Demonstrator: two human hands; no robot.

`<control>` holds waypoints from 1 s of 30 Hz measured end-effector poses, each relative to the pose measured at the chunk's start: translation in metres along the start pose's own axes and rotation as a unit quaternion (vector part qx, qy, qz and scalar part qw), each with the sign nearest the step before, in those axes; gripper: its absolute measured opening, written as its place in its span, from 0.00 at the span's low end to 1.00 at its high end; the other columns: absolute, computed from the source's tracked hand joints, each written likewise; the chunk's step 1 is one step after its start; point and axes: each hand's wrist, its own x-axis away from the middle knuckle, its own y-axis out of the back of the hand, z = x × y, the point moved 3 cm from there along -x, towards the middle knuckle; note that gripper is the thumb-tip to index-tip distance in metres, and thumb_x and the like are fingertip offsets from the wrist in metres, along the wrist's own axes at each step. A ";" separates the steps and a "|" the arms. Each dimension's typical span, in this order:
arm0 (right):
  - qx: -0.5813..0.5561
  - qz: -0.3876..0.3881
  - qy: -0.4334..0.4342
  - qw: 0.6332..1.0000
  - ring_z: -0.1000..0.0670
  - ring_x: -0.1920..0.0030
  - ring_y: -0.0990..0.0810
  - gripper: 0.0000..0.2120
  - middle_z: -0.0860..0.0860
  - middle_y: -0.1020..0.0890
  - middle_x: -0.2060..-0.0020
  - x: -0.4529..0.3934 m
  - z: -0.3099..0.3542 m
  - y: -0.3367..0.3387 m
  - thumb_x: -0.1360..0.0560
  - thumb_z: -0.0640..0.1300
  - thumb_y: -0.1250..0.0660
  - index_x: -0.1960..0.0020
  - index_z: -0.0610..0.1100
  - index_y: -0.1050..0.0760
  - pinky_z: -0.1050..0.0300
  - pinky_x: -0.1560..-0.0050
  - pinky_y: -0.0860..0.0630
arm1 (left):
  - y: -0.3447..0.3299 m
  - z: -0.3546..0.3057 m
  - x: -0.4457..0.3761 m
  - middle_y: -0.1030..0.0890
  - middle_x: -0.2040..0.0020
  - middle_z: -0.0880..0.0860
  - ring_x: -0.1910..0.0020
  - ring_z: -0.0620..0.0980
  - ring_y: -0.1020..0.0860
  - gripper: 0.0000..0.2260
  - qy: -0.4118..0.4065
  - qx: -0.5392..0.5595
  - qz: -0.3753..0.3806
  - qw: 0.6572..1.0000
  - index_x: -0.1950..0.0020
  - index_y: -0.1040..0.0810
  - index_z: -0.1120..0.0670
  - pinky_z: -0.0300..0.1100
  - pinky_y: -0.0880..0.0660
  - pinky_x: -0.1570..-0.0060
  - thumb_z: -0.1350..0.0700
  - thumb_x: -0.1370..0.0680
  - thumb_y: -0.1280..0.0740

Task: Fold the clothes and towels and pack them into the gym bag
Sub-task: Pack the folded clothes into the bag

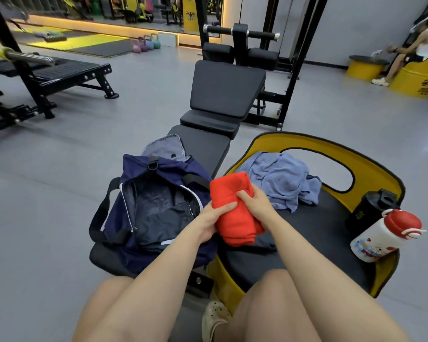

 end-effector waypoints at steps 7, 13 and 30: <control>-0.017 0.060 -0.033 0.998 0.50 0.45 0.22 0.15 0.50 0.21 0.43 -0.003 0.004 -0.025 0.22 0.50 0.35 0.38 0.47 0.29 0.55 0.43 0.26 | 0.022 -0.023 0.013 0.19 0.44 0.56 0.45 0.53 0.20 0.21 -0.057 0.005 -0.088 0.994 0.36 0.26 0.56 0.48 0.24 0.42 0.59 0.28 0.27; -0.116 0.163 -0.113 0.973 0.47 0.44 0.19 0.22 0.47 0.18 0.44 -0.003 0.002 -0.044 0.28 0.53 0.29 0.38 0.47 0.26 0.51 0.43 0.23 | 0.038 -0.035 0.028 0.19 0.43 0.54 0.44 0.52 0.21 0.19 -0.070 -0.004 -0.081 0.994 0.36 0.27 0.52 0.51 0.25 0.40 0.53 0.26 0.29; 0.211 0.061 0.054 0.974 0.46 0.42 0.23 0.19 0.47 0.19 0.45 -0.040 0.018 -0.141 0.27 0.44 0.32 0.36 0.48 0.25 0.59 0.49 0.31 | 0.186 -0.038 0.077 0.42 0.24 0.49 0.33 0.53 0.30 0.26 -0.058 -0.465 -0.335 0.817 0.26 0.37 0.47 0.45 0.31 0.41 0.58 0.23 0.35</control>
